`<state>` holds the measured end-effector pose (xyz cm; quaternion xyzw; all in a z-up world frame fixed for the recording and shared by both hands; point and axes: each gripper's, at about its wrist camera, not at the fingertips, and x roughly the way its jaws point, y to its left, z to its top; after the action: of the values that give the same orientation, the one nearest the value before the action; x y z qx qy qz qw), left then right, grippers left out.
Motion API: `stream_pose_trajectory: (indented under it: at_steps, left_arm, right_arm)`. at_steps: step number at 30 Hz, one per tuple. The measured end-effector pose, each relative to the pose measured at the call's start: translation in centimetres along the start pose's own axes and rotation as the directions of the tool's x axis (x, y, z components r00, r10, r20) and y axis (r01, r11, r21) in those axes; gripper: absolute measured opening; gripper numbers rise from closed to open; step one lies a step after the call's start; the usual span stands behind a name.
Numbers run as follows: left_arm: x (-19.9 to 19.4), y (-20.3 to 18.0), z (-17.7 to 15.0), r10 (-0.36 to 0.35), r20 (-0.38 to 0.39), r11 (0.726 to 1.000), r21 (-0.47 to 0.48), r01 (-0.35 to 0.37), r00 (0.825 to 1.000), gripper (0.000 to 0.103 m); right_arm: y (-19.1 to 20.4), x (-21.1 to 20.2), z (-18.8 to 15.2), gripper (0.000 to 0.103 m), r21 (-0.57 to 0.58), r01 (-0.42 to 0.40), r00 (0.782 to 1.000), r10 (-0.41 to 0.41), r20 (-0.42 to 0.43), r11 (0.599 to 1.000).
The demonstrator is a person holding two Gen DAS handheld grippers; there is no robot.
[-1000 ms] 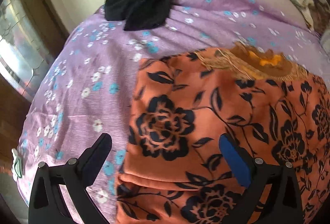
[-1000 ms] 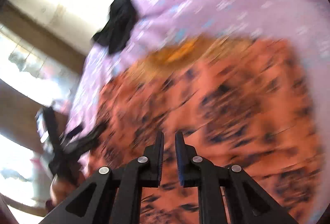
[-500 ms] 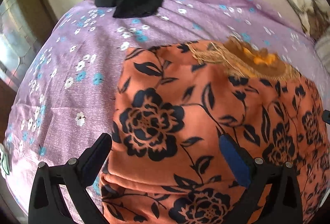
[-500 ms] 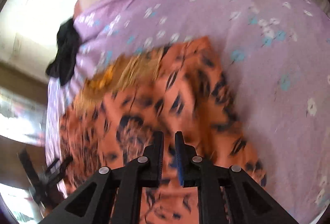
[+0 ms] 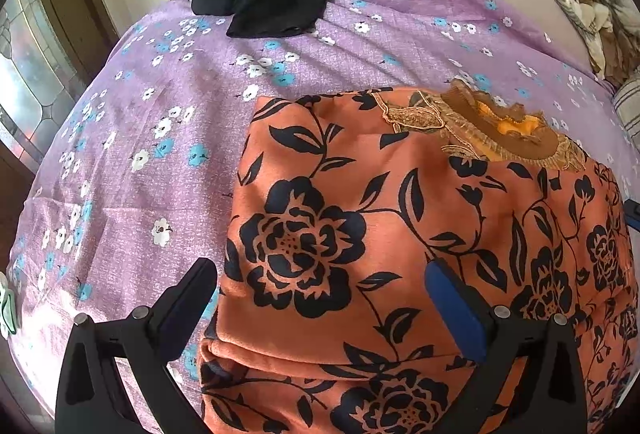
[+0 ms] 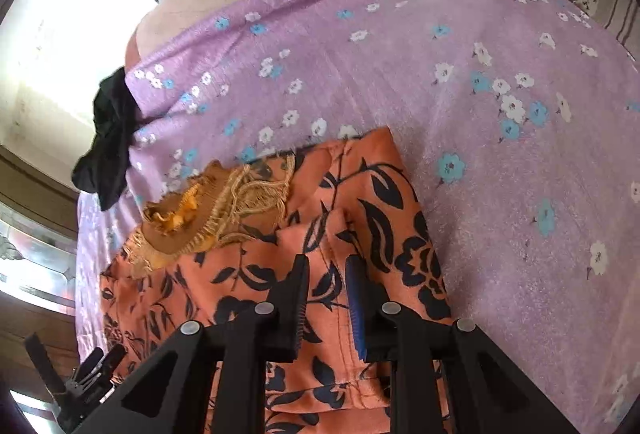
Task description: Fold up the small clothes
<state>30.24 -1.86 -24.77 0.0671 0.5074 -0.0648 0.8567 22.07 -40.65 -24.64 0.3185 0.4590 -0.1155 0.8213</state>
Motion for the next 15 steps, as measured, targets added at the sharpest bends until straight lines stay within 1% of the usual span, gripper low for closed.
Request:
stream_pose_trajectory:
  at_steps: [3, 5, 8, 9, 11, 12, 13, 15]
  left_arm:
    - [0.1, 0.1, 0.0, -0.004, -0.006, 1.0, -0.007, 0.004, 1.0, 0.103]
    - [0.1, 0.0, 0.0, -0.008, -0.005, 1.0, -0.002, 0.008, 1.0, 0.103]
    - [0.0, -0.3, 0.1, -0.011, -0.001, 1.0, 0.01, 0.011, 1.0, 0.103]
    - [0.1, -0.3, 0.1, -0.011, -0.002, 1.0, 0.012, 0.011, 1.0, 0.103]
    - [0.3, -0.4, 0.1, -0.01, -0.007, 1.0, 0.013, 0.01, 1.0, 0.103]
    - [0.3, -0.4, 0.1, -0.011, -0.01, 1.0, 0.011, 0.011, 1.0, 0.103]
    - [0.4, -0.3, 0.1, -0.01, -0.011, 1.0, 0.007, 0.01, 1.0, 0.103]
    - [0.4, -0.2, 0.1, -0.01, -0.012, 1.0, 0.001, 0.01, 1.0, 0.103]
  right_arm:
    - [-0.4, -0.4, 0.2, 0.022, 0.0, 0.016, 1.0, -0.016, 0.012, 1.0]
    - [-0.8, 0.0, 0.2, 0.022, 0.011, 0.019, 1.0, -0.019, 0.001, 1.0]
    - [-1.2, 1.0, 0.2, 0.022, 0.01, 0.048, 0.998, -0.048, -0.033, 0.999]
    - [-1.2, 1.4, 0.2, 0.025, 0.005, 0.052, 0.998, -0.052, -0.048, 0.999]
    - [-1.1, 2.1, 0.0, 0.033, -0.004, 0.047, 0.996, -0.047, -0.071, 0.999]
    - [-1.1, 2.2, -0.2, 0.041, -0.004, 0.036, 0.997, -0.037, -0.075, 0.999]
    - [-1.0, 2.0, -0.4, 0.044, -0.003, 0.022, 0.998, -0.022, -0.054, 1.0]
    - [-0.9, 1.9, -0.7, 0.044, 0.0, 0.008, 0.999, -0.008, -0.047, 1.0]
